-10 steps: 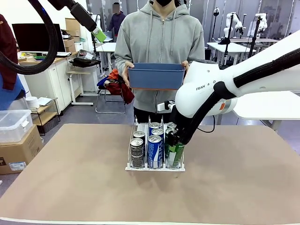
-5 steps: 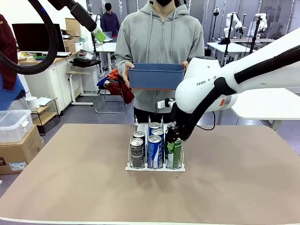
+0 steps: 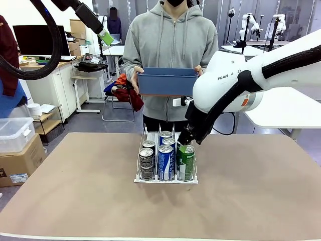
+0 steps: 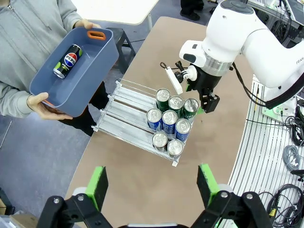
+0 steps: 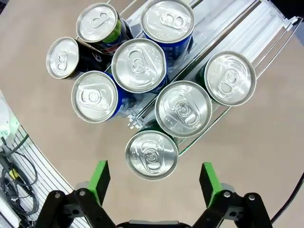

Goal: Fill the beverage cans into the dispenser.
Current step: Pick up the Pepsi coke handed by the human.

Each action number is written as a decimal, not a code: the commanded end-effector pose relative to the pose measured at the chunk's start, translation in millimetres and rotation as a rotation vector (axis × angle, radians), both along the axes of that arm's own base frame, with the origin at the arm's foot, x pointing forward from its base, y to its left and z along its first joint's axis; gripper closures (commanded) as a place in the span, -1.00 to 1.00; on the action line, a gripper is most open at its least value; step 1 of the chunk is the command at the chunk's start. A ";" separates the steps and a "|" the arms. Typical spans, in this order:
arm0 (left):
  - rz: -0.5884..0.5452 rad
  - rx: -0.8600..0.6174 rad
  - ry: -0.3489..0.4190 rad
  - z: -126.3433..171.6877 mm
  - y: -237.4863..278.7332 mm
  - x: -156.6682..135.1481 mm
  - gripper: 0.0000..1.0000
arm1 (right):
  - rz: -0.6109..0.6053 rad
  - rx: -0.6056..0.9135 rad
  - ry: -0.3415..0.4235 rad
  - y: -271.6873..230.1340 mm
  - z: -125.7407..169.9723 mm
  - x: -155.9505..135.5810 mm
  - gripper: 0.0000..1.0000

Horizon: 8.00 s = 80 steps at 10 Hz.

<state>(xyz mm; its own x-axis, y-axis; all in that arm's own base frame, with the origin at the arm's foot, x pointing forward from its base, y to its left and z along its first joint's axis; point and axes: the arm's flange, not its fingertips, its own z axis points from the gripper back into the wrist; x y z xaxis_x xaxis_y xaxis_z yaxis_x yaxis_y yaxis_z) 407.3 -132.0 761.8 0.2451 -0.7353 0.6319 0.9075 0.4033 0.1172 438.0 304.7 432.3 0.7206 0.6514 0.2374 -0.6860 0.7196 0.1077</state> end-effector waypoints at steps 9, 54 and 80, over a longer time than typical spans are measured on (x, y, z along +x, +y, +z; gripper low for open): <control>0.005 -0.013 0.019 -0.7 1.6 -2.9 -1.00 | 0.071 0.077 -0.063 -41.5 45.6 10.3 -1.00; 0.005 -0.013 0.019 -0.7 1.6 -2.9 -1.00 | 0.211 0.393 -0.374 -183.8 315.5 10.3 -1.00; 0.255 0.022 -0.177 -50.7 6.2 48.8 -1.00 | 0.211 0.393 -0.374 -183.8 315.5 10.3 -1.00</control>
<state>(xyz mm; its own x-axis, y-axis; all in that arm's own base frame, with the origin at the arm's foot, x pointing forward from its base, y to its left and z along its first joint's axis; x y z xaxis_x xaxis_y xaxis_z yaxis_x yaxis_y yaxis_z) 457.1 -128.3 719.3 0.3037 -0.7074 0.6383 0.7646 0.5806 0.2797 446.7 121.5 746.6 0.4061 0.5828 0.7039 -0.8516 0.5208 0.0600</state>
